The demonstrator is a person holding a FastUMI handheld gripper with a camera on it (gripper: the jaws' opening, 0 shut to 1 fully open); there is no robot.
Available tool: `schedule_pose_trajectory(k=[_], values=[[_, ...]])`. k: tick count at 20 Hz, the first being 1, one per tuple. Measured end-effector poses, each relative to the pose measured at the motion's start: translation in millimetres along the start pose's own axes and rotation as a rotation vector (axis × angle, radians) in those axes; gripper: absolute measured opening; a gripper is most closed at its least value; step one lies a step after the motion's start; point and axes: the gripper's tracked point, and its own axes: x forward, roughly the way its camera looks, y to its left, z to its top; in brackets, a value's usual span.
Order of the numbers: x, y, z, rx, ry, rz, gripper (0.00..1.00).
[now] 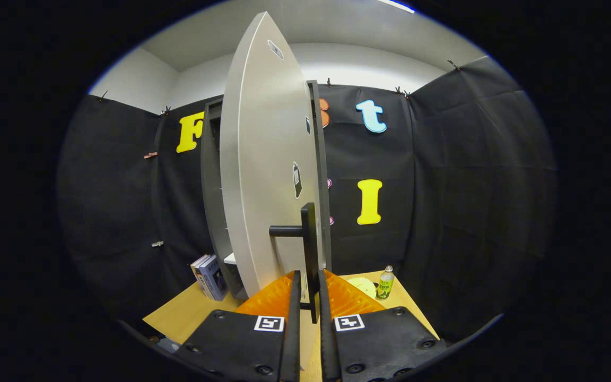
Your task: Open the shoe cabinet door, grab the shoes and put them into the shoe cabinet, then close the shoe cabinet door.
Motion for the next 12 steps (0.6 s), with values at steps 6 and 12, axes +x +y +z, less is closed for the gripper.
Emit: schedule_pose_trajectory(k=[6,12], values=[[-5.1,-30.1,8.3,-0.001,-0.010,-0.033,0.16],[-8.2,-28.3,11.9,-0.012,-0.016,-0.021,0.14]])
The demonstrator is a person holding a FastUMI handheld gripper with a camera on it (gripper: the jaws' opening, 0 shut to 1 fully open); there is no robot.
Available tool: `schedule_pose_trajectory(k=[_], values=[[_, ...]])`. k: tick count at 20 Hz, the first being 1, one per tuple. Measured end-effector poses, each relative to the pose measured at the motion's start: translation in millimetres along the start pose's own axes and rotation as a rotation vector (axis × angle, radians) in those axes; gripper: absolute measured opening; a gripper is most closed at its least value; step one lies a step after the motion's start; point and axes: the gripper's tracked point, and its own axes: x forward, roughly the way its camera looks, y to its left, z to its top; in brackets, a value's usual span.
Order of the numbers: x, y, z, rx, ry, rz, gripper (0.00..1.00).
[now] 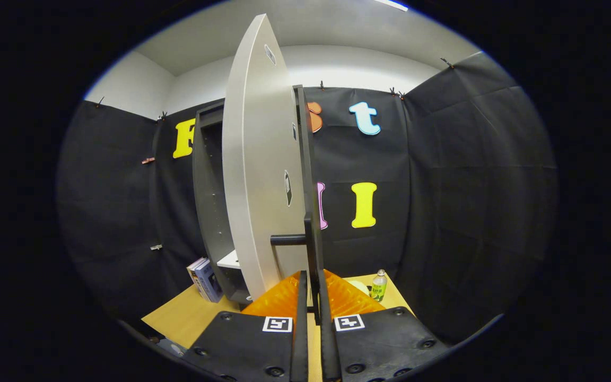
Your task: Open the shoe cabinet door, grab the shoes and put them into the shoe cabinet, then close the shoe cabinet door.
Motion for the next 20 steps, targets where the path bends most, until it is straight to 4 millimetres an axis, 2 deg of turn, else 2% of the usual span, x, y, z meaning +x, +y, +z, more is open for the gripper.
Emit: schedule_pose_trajectory(k=[2,7,9,10,13,16,17,18,19,20], values=[[-2.0,-0.4,-2.1,0.006,0.015,-0.017,0.14],[-27.9,-2.0,-8.0,-0.012,0.043,-0.052,0.14],[-40.1,9.9,-19.4,-0.020,0.079,-0.020,0.14],[-46.3,20.5,-28.8,-0.023,0.110,0.000,0.20],[-68.9,49.9,-58.7,-0.067,0.206,0.066,0.45],[-78.4,80.4,-91.5,-0.095,0.283,0.130,0.68],[-78.3,91.9,-105.8,-0.091,0.307,0.151,0.76],[-74.8,100.0,-122.4,-0.078,0.343,0.155,0.79],[-73.4,109.2,-140.6,-0.056,0.383,0.163,0.91],[-66.5,117.8,-153.5,-0.022,0.400,0.166,0.96]])
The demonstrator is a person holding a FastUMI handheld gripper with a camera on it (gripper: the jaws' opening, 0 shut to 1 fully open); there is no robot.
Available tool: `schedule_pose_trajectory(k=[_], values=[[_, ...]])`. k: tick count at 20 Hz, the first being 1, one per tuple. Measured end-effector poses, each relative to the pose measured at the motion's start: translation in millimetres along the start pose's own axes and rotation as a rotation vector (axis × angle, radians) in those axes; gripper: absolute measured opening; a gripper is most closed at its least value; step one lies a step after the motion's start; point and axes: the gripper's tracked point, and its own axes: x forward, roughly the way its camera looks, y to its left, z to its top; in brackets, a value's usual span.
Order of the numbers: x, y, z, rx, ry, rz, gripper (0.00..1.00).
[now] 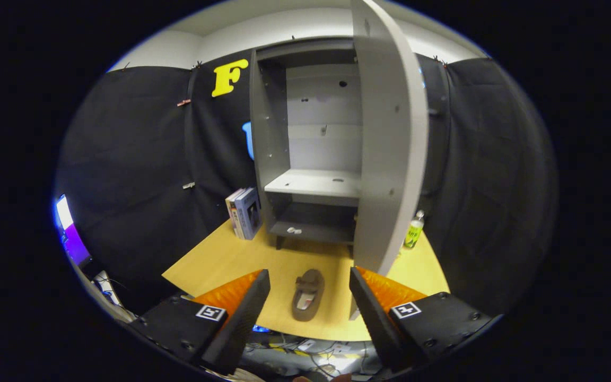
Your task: Open the shoe cabinet door, grab the shoes and put them into the shoe cabinet, then close the shoe cabinet door.
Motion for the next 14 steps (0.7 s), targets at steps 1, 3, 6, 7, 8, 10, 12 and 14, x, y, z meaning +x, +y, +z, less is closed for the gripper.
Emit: schedule_pose_trajectory(k=[1,3,6,7,8,10,12,14], values=[[8.8,5.9,-10.7,0.034,0.019,0.009,1.00],[41.8,16.0,-43.8,0.063,0.076,0.023,1.00],[92.9,24.4,-80.8,0.064,0.147,0.023,0.99],[110.6,24.8,-96.0,0.069,0.180,0.020,0.99],[124.6,24.7,-109.9,0.081,0.209,0.020,0.99],[149.7,21.9,-136.4,0.095,0.255,0.018,0.99],[176.3,16.3,-165.1,0.092,0.291,0.003,0.99],[203.0,13.3,-193.6,0.096,0.333,-0.010,0.99]])
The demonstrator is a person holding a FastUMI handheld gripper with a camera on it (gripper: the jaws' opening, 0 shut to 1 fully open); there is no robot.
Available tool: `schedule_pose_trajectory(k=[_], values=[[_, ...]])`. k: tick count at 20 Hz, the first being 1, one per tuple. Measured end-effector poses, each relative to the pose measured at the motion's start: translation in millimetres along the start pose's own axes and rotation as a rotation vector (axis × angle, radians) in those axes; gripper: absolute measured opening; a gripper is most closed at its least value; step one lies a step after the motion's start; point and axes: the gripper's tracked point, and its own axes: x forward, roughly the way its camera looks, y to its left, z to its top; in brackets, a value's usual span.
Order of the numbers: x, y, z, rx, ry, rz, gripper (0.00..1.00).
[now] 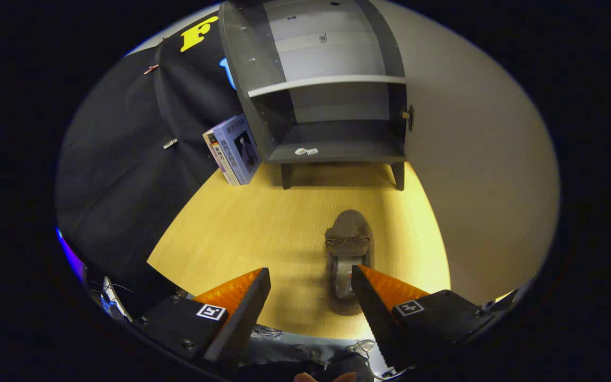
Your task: Open the shoe cabinet door, grab the shoes and put them into the shoe cabinet, then close the shoe cabinet door.
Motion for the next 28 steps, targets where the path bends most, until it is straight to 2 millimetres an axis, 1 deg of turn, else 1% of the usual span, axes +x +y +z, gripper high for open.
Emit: schedule_pose_trajectory(k=[1,5,7,9,10,12,13,14,16,17,19,21,25,26,28], values=[[17.8,-2.6,-7.8,0.006,0.018,-0.007,0.99],[78.1,-16.7,-31.9,0.029,0.049,-0.057,0.98],[101.7,-18.0,-28.8,0.046,0.020,-0.073,0.97],[123.6,-21.8,-18.1,0.054,-0.029,-0.101,0.83],[132.9,-24.0,-11.7,0.059,-0.059,-0.117,0.83],[147.9,-36.3,-2.1,0.061,-0.099,-0.177,0.80],[154.6,-46.4,-2.8,0.052,-0.100,-0.217,0.64],[154.4,-50.6,-0.9,0.052,-0.108,-0.224,0.48],[154.2,-46.3,1.9,0.060,-0.112,-0.226,0.17],[150.3,-47.2,4.7,0.049,-0.115,-0.229,0.10],[139.8,-43.1,13.7,0.041,-0.124,-0.213,0.10],[119.0,-32.0,30.6,0.053,-0.146,-0.169,0.10],[60.6,-22.3,74.3,0.086,-0.180,-0.143,0.10],[44.5,-22.1,86.1,0.091,-0.188,-0.148,0.10],[13.4,-14.9,112.5,0.072,-0.214,-0.138,0.10]])
